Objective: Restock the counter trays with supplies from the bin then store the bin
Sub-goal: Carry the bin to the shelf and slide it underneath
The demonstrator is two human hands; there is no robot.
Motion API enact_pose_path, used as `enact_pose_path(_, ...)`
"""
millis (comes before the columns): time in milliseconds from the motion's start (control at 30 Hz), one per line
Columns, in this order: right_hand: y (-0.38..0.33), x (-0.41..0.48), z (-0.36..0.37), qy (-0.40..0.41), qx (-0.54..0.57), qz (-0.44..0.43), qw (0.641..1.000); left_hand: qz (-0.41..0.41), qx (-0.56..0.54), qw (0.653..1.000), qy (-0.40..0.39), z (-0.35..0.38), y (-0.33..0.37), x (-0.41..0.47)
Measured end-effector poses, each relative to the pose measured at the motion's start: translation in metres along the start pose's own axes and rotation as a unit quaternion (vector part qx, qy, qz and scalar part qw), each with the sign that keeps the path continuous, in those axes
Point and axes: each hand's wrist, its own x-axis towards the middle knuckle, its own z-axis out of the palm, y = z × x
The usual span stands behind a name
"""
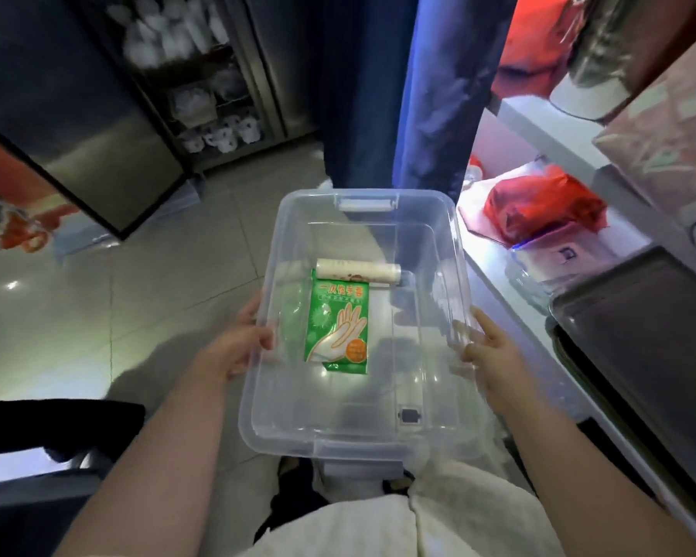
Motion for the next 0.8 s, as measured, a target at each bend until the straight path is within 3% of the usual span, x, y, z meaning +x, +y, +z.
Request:
enact_pose_path(400,0.078,-0.027,0.102,0.224,0.103,-0.001,0.969,-0.063,0.145,0.968,-0.196,-0.032,0.038,0.16)
enact_pose_path(600,0.112,-0.051,0.126,0.343,0.197,0.004,0.918,-0.083,0.227,0.93,-0.277,0.001,0.042,0.196)
enact_pose_path(800,0.137,-0.051,0.111,0.39,0.238,0.036,0.889,-0.087,0.283,0.906,-0.301,0.049,0.026,0.207)
